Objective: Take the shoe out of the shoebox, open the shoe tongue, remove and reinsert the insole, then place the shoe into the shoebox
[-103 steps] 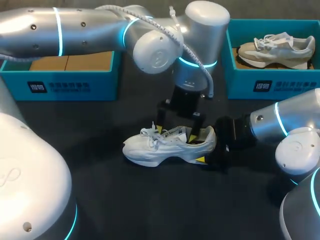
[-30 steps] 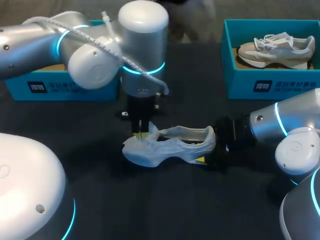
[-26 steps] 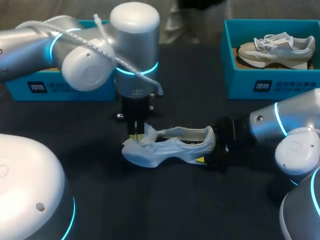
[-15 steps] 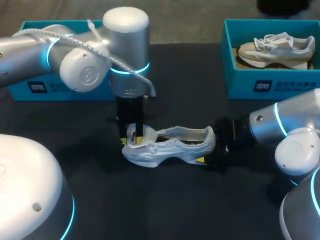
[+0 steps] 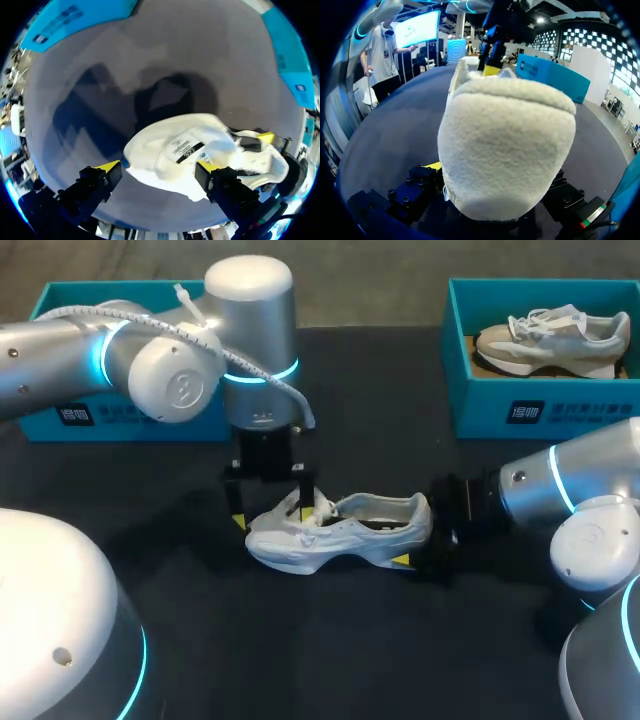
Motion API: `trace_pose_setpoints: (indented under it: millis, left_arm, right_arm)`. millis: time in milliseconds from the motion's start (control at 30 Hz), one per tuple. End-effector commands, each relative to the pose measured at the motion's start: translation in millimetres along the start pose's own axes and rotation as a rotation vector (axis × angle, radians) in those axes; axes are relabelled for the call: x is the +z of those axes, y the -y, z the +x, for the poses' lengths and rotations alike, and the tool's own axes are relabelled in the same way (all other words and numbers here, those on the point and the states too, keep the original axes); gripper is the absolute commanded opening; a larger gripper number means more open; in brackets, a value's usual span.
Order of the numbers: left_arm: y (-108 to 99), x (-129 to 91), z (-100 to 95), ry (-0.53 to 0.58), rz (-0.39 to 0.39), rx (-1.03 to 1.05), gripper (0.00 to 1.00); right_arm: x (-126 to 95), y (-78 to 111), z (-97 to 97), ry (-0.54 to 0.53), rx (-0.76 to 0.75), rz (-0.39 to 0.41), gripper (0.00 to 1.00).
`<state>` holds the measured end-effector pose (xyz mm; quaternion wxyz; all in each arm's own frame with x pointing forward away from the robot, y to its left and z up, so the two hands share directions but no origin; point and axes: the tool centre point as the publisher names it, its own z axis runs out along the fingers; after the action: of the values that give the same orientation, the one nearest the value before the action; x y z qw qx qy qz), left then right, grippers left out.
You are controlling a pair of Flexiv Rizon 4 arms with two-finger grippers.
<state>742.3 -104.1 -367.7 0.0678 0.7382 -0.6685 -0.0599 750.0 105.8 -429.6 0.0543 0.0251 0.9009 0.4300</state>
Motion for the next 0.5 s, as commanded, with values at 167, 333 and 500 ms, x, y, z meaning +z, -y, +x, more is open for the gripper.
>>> trace_pose_setpoints:
  millis: [167,333,500]
  left_arm:
    - [3,-52,4.1,0.000,0.148,0.390,1.00]
    - [8,-76,18.0,0.126,0.165,0.887,1.00]
    - [11,-100,27.8,0.186,0.231,1.171,1.00]
  right_arm:
    - [2,-0.1,1.0,0.001,0.000,0.004,0.00]
    - [2,-0.1,1.0,0.001,0.000,0.004,0.00]
    - [2,-0.1,1.0,0.001,0.000,0.004,0.00]
